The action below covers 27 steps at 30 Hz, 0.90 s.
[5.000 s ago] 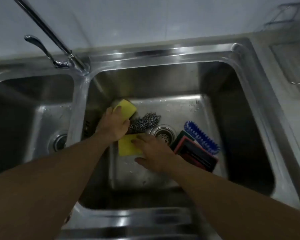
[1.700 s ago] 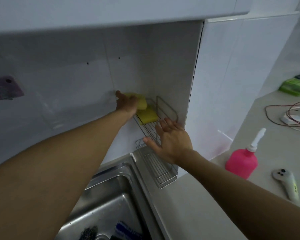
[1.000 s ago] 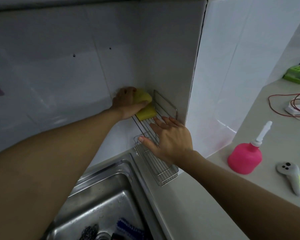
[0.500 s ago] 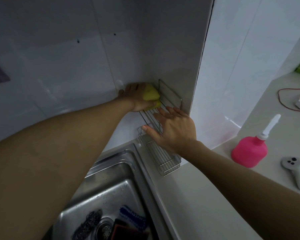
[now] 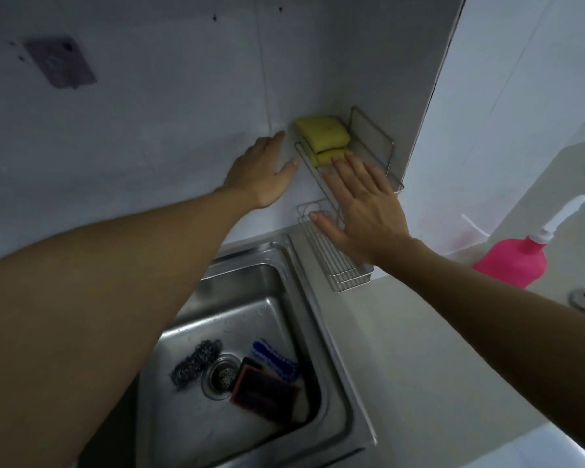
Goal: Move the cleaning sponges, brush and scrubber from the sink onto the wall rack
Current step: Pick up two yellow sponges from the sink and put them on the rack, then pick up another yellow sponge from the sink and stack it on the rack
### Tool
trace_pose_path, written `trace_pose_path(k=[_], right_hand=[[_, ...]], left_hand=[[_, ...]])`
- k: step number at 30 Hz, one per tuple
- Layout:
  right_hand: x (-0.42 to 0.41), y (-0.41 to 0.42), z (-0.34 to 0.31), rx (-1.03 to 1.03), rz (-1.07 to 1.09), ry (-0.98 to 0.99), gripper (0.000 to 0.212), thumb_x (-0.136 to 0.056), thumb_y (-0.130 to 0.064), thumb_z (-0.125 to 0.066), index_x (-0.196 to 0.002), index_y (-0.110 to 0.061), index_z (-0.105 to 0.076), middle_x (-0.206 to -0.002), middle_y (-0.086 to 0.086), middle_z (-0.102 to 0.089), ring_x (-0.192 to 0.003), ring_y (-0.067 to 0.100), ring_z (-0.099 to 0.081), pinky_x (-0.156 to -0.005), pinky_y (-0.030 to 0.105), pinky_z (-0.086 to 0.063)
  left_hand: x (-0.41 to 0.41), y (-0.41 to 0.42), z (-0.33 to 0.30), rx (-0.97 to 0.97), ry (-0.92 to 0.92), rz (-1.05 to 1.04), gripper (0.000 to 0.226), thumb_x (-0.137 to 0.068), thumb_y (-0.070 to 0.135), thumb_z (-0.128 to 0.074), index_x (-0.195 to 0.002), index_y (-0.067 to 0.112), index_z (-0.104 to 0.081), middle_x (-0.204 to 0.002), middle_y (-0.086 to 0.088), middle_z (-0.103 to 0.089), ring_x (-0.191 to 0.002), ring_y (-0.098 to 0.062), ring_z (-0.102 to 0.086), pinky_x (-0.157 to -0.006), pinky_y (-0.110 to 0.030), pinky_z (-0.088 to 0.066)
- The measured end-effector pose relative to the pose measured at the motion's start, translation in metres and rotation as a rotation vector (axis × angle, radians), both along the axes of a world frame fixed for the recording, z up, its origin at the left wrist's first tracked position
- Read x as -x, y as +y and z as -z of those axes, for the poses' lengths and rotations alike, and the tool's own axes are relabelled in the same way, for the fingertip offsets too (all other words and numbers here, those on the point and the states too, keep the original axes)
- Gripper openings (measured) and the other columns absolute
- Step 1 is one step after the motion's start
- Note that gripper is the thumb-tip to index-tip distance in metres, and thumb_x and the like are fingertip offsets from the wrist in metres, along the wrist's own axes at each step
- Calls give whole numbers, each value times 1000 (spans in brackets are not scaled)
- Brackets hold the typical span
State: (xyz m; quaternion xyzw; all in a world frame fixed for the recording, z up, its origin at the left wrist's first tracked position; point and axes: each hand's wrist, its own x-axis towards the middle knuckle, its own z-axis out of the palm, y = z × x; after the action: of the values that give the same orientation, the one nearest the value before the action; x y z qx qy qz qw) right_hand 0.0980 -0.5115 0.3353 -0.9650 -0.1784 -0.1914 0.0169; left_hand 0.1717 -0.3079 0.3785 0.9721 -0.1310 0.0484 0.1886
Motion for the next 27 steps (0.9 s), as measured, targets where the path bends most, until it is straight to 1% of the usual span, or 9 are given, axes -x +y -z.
trace_pose_path(k=[4, 6, 11, 15, 17, 19, 22, 25, 27], right_hand=[[32, 19, 29, 47, -22, -23, 78, -102, -67, -27, -158, -14, -37, -170, 15, -20, -159, 31, -6, -128, 51, -2], [48, 27, 47, 57, -56, 16, 77, -103, -66, -24, -158, -14, -37, -170, 14, -22, -159, 31, -6, -128, 53, 0], [82, 41, 112, -24, -46, 244, 78, -102, -66, -23, -161, -16, -30, -171, 12, -19, -159, 31, -8, -128, 52, -4], [105, 47, 164, -14, -4, 399, 81, -100, -69, -22, -163, -18, -22, -173, 10, -12, -159, 31, -1, -128, 55, -5], [113, 49, 186, 4, 20, 473, 80, -101, -68, -24, -164, -20, -16, -174, 9, -4, -159, 30, 5, -128, 54, -1], [116, 48, 205, 25, 51, 547, 79, -103, -66, -26, -165, -21, -11, -174, 8, 3, -159, 30, 10, -128, 53, 4], [118, 45, 229, 37, 74, 610, 78, -103, -64, -29, -165, -21, -10, -174, 8, 7, -159, 31, 10, -128, 52, 4], [122, 44, 251, 32, 77, 596, 79, -103, -64, -29, -166, -21, -8, -173, 8, 13, -158, 33, 11, -128, 51, 4], [123, 45, 259, 27, 88, 568, 78, -103, -65, -27, -165, -22, -8, -173, 7, 14, -158, 32, 12, -128, 52, 4]], left_hand=[[42, 36, 42, 5, 65, -60, 67, -101, 54, -31, -157, 21, -13, -162, -8, -22, -144, -29, -28, -116, -40, -25], [63, 51, 66, -8, 120, -90, 67, -101, 53, -31, -157, 21, -14, -161, -9, -23, -144, -30, -29, -116, -43, -26], [110, 79, 133, -7, 254, -143, 63, -101, 51, -33, -155, 22, -20, -158, -9, -28, -141, -33, -34, -112, -46, -32], [140, 96, 191, -44, 401, -192, 65, -99, 53, -34, -155, 22, -18, -162, -7, -21, -143, -33, -32, -112, -47, -31], [150, 106, 222, -57, 468, -223, 65, -99, 51, -36, -154, 17, -22, -160, -10, -25, -141, -35, -35, -111, -47, -34], [159, 112, 253, -43, 532, -240, 63, -99, 46, -40, -152, 16, -26, -158, -12, -27, -139, -35, -37, -110, -47, -35], [173, 118, 295, -44, 629, -236, 59, -100, 35, -44, -154, 18, -26, -157, -13, -27, -135, -35, -42, -109, -45, -38], [183, 131, 334, -96, 708, -208, 63, -94, 16, -53, -153, 18, -29, -156, -15, -29, -136, -36, -41, -109, -44, -39], [186, 137, 354, -86, 753, -187, 64, -86, 9, -60, -147, 16, -40, -150, -16, -40, -128, -36, -49, -102, -43, -46]])
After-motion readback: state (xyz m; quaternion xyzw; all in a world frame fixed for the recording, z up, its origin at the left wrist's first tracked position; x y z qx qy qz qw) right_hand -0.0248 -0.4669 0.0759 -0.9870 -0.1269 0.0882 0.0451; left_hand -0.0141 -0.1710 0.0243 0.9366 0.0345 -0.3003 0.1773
